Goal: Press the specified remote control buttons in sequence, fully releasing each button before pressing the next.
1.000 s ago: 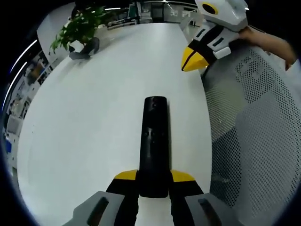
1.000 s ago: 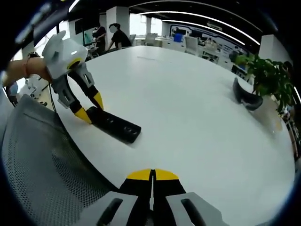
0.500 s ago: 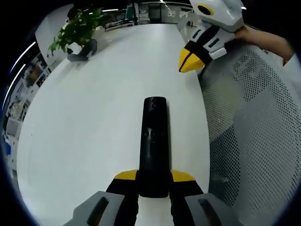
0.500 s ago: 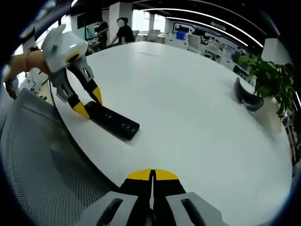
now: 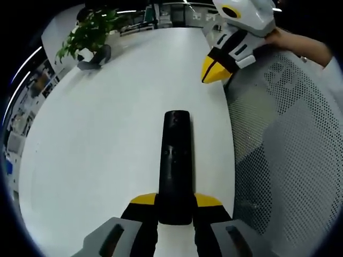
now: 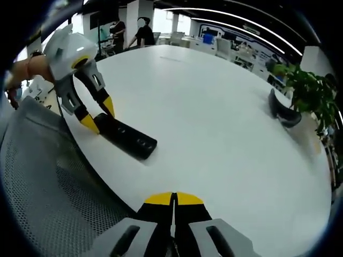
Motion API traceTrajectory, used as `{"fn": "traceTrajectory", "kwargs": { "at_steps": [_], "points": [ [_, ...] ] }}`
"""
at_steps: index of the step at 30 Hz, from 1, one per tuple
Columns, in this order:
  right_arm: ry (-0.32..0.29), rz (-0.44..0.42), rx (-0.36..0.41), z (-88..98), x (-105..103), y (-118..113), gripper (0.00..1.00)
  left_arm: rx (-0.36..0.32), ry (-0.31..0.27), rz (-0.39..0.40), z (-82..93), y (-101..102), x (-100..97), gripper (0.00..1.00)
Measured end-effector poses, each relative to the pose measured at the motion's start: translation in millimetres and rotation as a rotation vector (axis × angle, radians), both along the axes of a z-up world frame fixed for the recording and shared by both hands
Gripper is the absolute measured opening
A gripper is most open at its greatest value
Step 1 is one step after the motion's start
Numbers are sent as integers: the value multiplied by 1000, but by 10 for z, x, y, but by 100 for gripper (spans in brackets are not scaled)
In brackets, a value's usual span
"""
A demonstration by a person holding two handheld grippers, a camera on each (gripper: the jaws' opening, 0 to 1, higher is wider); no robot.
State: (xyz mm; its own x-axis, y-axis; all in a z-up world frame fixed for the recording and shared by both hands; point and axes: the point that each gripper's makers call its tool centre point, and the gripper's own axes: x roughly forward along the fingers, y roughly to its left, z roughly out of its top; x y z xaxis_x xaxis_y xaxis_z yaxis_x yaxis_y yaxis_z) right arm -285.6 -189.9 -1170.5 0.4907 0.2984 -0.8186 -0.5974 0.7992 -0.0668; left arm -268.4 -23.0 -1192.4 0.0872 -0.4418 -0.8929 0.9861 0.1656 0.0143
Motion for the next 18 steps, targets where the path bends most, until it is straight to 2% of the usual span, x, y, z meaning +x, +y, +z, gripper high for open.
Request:
{"fn": "traceTrajectory", "kwargs": {
  "at_steps": [8,13,18],
  "points": [
    [-14,4,-6,11,12,-10,0,-55,-4,55,3,13,-18,23],
    [-28,1,-10,27,33,-23,0,-145,-14,99,9,17,-17,24],
    [-38,0,-15,39,48,-37,0,-240,-36,103,10,28,-62,24]
  ]
}}
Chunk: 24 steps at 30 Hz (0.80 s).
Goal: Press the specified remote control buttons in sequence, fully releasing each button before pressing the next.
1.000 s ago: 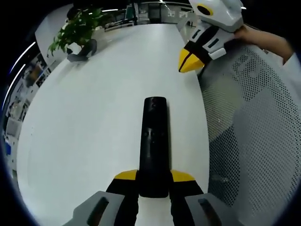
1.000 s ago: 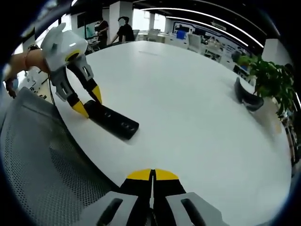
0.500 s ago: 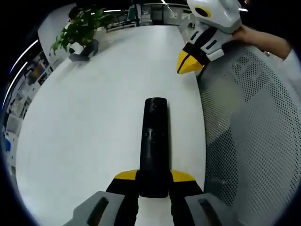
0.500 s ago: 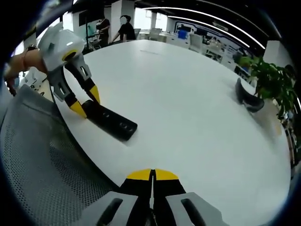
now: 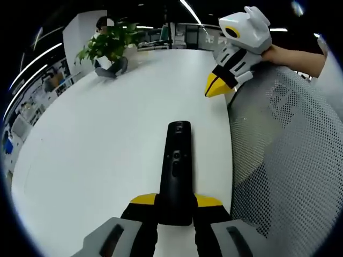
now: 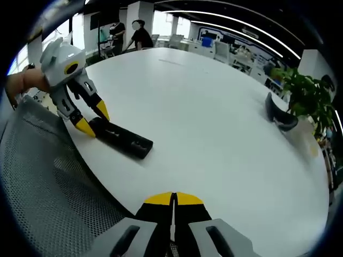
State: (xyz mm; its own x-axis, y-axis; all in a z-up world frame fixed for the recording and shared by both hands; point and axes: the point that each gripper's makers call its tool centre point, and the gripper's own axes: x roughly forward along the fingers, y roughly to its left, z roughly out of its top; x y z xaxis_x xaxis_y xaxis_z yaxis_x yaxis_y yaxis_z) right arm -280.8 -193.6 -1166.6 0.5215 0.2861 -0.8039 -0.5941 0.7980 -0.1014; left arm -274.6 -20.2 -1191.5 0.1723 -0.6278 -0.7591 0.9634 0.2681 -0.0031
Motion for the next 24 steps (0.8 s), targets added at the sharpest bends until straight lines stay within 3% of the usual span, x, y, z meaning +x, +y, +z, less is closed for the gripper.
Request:
{"fn": "traceTrajectory", "kwargs": {
  "at_steps": [4,10,18,22,24],
  "points": [
    [-2,1,-4,2,2,-1,0,-67,-36,25,6,-5,-15,24],
    [3,2,-9,-6,-2,-6,0,-99,-69,26,17,-8,-22,24],
    [9,7,-10,-10,-11,2,0,-145,-71,38,23,-5,-11,24],
    [-23,2,81,90,29,92,0,-149,-73,42,31,-15,-20,24],
    [5,19,164,127,10,215,0,-157,-74,43,32,-16,-27,24]
  ]
}}
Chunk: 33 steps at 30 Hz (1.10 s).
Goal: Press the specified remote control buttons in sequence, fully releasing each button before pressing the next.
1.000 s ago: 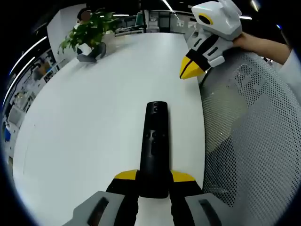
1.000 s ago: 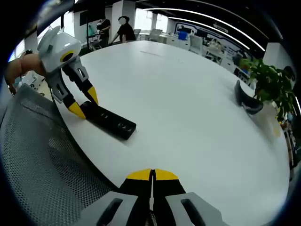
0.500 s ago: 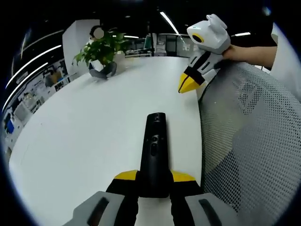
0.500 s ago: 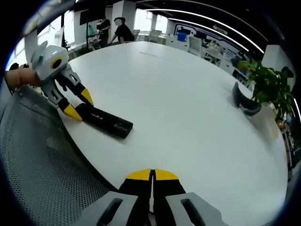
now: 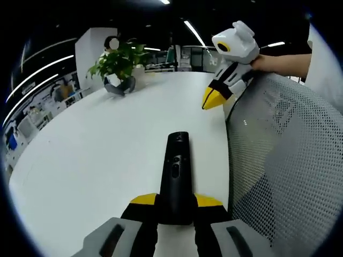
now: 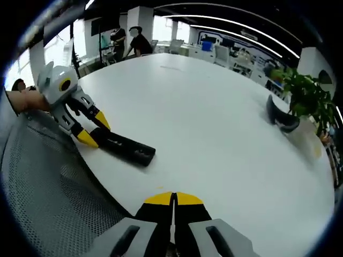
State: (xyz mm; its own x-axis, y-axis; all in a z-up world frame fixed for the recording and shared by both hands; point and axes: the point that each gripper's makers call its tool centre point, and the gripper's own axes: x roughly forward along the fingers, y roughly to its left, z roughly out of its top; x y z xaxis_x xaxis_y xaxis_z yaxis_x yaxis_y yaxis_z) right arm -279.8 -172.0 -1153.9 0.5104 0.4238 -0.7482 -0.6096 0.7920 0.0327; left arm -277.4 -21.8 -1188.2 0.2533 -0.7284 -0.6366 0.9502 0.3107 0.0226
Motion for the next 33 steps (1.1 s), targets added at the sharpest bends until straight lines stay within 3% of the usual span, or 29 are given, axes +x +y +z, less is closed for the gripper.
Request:
{"fn": "traceTrajectory", "kwargs": {
  "at_steps": [3,8,12,19,24,29,31,33],
  "points": [
    [90,79,56,-25,-115,182,0,-24,-5,-11,-1,9,1,24],
    [72,287,-87,-83,-201,324,0,-22,-10,-32,6,-3,-24,24],
    [50,407,-120,-83,-126,469,0,-25,-9,-54,7,-4,-38,24],
    [79,565,-183,-157,29,572,0,-25,-9,-103,10,-13,-99,24],
    [132,615,-215,-298,53,549,0,-30,-8,-119,11,-25,-108,24],
    [126,652,-219,-251,91,602,0,-32,-7,-117,10,-24,-108,24],
    [118,733,-257,-263,70,605,0,-35,-5,-116,8,-24,-108,24],
    [128,734,-288,-271,64,597,0,-37,-1,-110,6,-23,-107,24]
  ]
}}
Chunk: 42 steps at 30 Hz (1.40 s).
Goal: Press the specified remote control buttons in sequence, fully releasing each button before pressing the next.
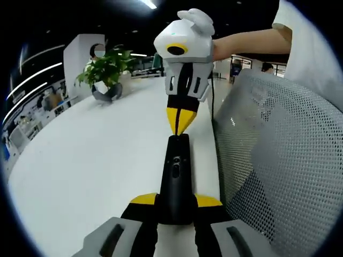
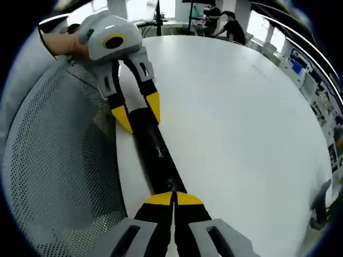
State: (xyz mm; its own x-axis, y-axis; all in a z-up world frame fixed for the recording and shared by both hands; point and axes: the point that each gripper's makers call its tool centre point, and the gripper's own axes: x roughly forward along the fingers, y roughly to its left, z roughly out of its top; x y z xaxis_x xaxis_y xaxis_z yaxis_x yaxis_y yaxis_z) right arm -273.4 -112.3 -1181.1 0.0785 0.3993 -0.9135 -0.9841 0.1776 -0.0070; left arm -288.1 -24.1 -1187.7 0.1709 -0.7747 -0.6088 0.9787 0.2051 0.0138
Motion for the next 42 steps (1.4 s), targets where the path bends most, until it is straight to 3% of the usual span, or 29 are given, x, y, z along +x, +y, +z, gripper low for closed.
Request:
{"fn": "traceTrajectory", "kwargs": {
  "at_steps": [2,3,6,8,13,16,21,26,30,42],
  "points": [
    [-12,82,-37,-4,-36,-4,0,-7,14,16,-4,-7,5,24],
    [-11,74,-47,-14,-51,0,0,-13,45,42,-14,-11,10,25],
    [26,34,-52,-14,-122,25,0,-7,41,16,-13,-42,-12,29],
    [1,25,-71,-18,-121,32,0,-2,38,4,-21,-70,-34,32],
    [-8,-32,-104,-33,-89,32,0,-3,17,-20,2,-98,-32,25],
    [11,-89,-56,-23,-78,18,0,3,10,-34,3,-103,-57,25],
    [-18,-123,57,4,-86,13,0,5,10,-38,3,-90,-68,24],
    [-46,-61,42,32,-161,48,0,-1,13,-56,7,-88,-109,24],
    [-24,-23,60,42,-233,148,0,-5,15,-64,8,-83,-126,24],
    [-52,92,-46,-28,-201,135,0,-9,19,-66,6,-89,-116,24]
  ]
}}
